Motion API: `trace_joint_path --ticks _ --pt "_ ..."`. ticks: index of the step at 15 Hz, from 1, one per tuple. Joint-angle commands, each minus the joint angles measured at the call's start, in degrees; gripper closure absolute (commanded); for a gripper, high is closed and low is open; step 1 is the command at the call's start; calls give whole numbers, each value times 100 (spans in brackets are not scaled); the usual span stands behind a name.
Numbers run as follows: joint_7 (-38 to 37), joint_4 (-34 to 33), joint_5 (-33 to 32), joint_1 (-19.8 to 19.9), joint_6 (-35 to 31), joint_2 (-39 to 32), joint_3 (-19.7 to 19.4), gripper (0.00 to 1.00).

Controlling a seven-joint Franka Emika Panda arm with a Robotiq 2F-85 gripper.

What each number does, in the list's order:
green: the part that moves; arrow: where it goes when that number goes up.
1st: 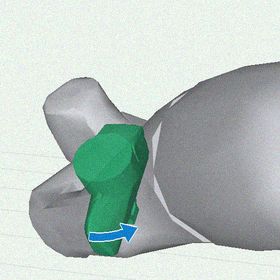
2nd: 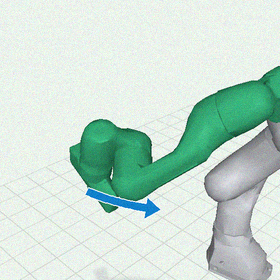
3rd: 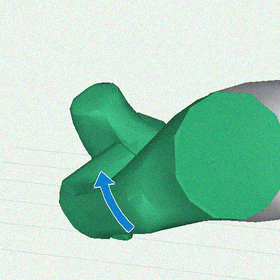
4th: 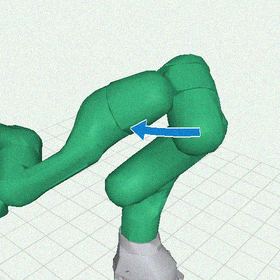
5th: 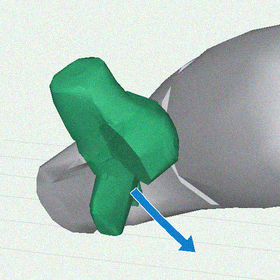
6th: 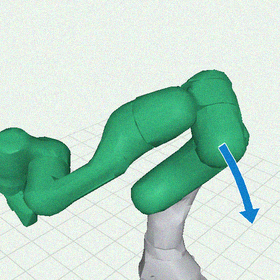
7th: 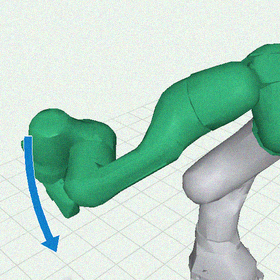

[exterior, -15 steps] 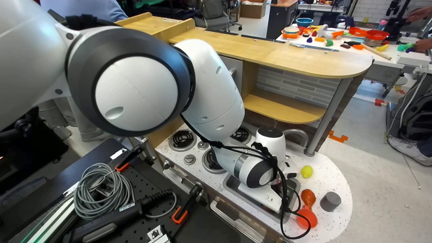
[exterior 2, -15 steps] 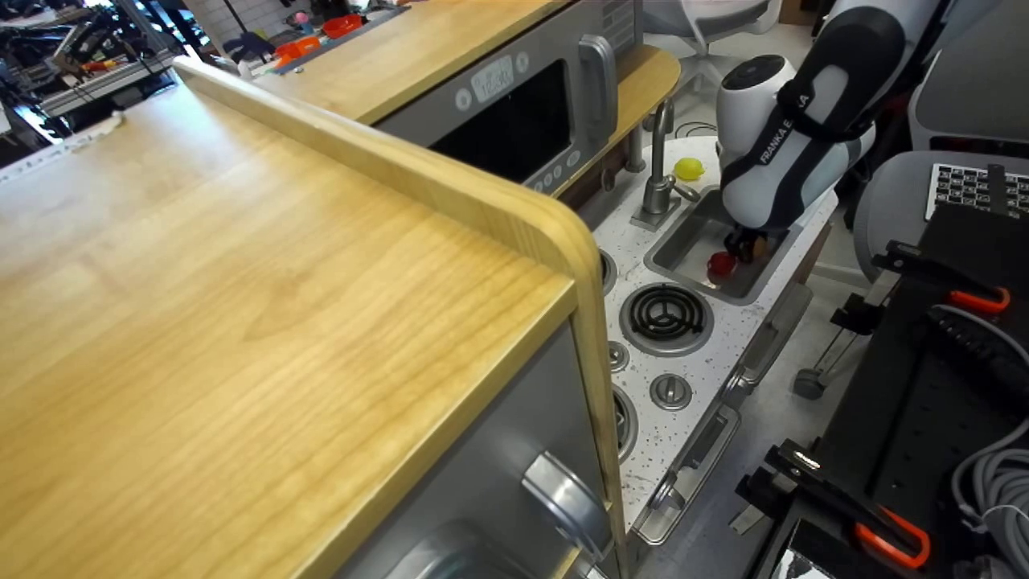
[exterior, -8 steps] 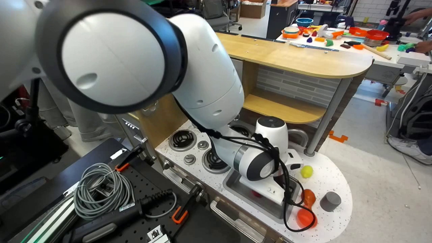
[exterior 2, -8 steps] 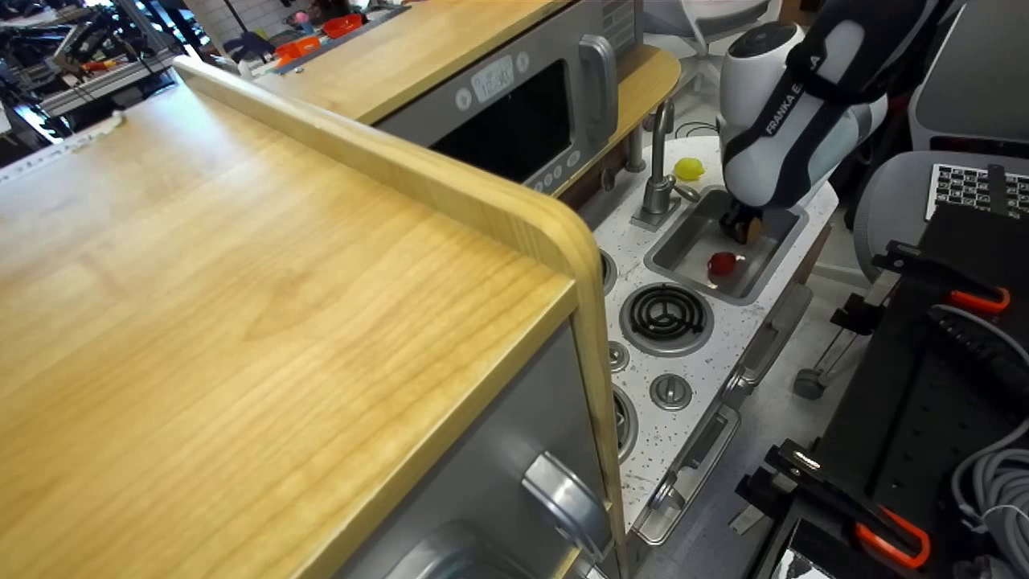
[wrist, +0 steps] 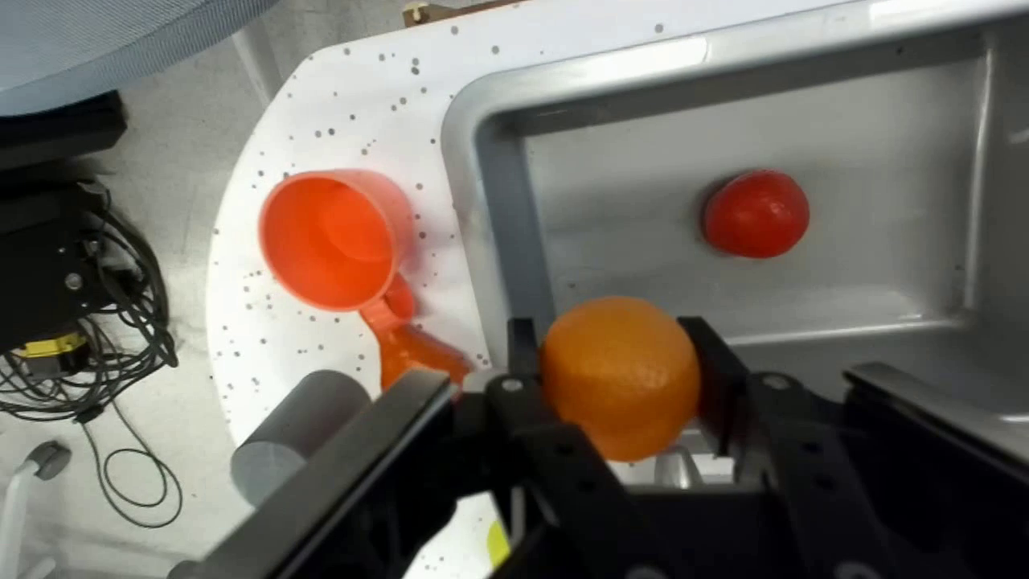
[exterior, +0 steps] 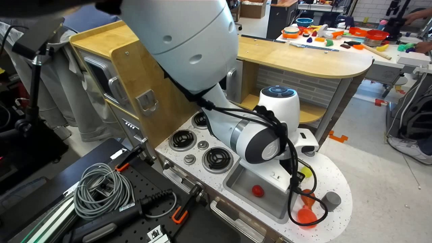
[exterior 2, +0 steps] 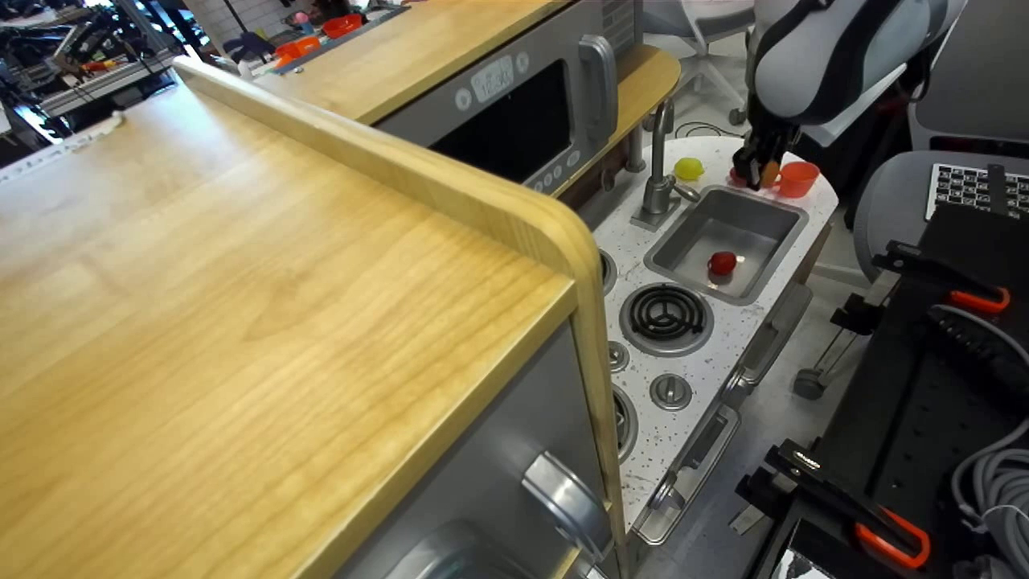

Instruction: Remove the orange ball from the sink and place it inside the orange mug

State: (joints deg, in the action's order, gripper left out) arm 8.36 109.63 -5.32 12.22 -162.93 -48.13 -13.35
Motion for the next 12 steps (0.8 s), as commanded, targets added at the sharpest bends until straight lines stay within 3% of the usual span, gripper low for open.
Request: trace_joint_path --ticks 1,7,12 --pt "-184 329 -21 98 -3 550 -143 79" --pt "-627 126 33 270 102 515 -559 79" --pt "-957 -118 136 467 291 240 -635 79"
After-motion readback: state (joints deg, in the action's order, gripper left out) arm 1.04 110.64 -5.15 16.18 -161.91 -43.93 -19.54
